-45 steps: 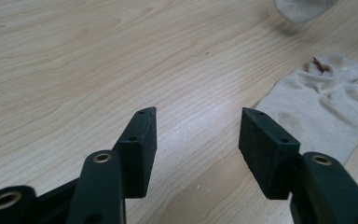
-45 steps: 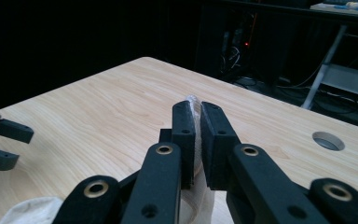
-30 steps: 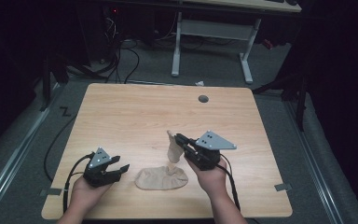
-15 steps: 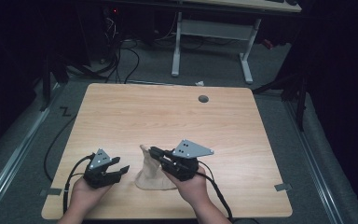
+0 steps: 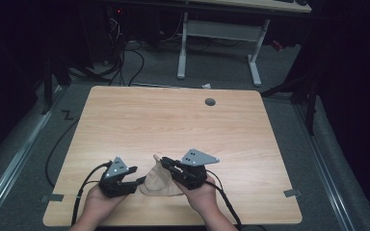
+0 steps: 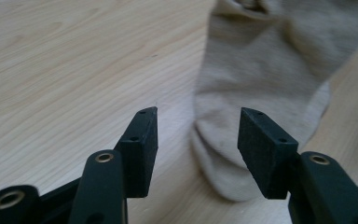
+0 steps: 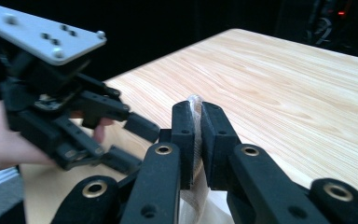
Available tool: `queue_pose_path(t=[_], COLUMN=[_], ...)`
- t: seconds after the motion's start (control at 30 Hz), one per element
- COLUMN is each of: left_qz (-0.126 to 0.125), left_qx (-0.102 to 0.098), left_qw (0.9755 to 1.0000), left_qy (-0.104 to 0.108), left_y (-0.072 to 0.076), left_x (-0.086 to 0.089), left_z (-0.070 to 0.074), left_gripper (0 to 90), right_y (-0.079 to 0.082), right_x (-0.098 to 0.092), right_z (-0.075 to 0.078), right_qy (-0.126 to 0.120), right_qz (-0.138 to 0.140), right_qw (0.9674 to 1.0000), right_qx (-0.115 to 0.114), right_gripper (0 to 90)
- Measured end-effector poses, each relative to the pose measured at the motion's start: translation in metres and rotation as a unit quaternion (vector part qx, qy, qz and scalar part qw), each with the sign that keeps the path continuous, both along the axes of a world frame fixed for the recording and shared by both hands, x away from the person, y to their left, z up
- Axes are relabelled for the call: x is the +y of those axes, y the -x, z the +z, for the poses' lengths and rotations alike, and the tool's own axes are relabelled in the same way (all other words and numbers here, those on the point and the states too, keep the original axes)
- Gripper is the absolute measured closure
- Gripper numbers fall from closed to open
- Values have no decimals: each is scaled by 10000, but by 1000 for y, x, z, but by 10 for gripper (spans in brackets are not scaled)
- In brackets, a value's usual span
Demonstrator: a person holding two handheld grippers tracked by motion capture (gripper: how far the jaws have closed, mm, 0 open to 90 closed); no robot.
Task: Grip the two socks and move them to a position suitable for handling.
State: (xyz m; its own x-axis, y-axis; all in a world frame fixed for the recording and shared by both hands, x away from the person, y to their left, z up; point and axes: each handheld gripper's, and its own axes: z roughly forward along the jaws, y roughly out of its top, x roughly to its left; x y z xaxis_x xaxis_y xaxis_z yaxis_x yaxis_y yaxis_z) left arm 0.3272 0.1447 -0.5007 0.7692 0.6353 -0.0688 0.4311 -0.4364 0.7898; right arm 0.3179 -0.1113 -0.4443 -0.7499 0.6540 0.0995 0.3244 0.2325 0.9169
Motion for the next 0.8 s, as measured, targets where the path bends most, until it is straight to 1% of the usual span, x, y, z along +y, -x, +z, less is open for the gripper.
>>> queue_pose_path(t=[0.07,0.1,0.13,0.17,0.23,0.27,0.3,0.33,0.4,0.5,0.57,0.6,0.63,0.67,0.73,0.8], left_qz=[-70,-72,-68,-69,-47,-23,-4,21,84,96,83,86,86,81,111,158], left_qx=[10,18,69,140,216,247,312,356,390,478,478,474,488,507,482,457], left_qw=[9999,9999,9999,9998,9997,9997,9995,9993,9991,9987,9988,9988,9987,9986,9987,9988], left_qy=[-128,-141,-132,-120,-55,-4,100,140,143,138,95,84,97,120,107,90], left_y=[2,2,1,0,-2,-2,-3,-4,-5,-7,-6,-6,-5,-5,-4,-2], left_x=[-9,-11,-14,-16,-19,-21,-22,-22,-24,-27,-28,-29,-29,-29,-29,-29], left_z=[-2,-3,-5,-5,-6,-6,-6,-5,-6,-8,-9,-9,-9,-9,-9,-9], left_gripper=[496,502,509,515,520,521,522,528,538,550,572,586,601,618,652,714], right_y=[2,2,2,2,0,-2,-4,-6,-9,-13,-15,-15,-15,-16,-17,-18], right_x=[-6,-12,-15,-20,-28,-32,-36,-40,-47,-54,-57,-58,-59,-60,-61,-62], right_z=[-4,-8,-11,-15,-24,-28,-33,-38,-47,-57,-63,-66,-68,-68,-70,-72], right_qy=[126,182,194,263,416,479,564,624,686,777,842,959,1018,1031,1030,1052], right_qz=[-127,-194,-243,-296,-418,-478,-548,-621,-731,-847,-894,-915,-945,-957,-989,-1007], right_qw=[9998,9996,9995,9992,9981,9974,9965,9954,9939,9916,9899,9886,9876,9869,9859,9843], right_qx=[-18,-17,38,88,191,240,285,374,460,596,705,710,734,785,878,1002], right_gripper=[843,842,842,841,840,839,837,835,831,825,815,808,800,782,748,713])
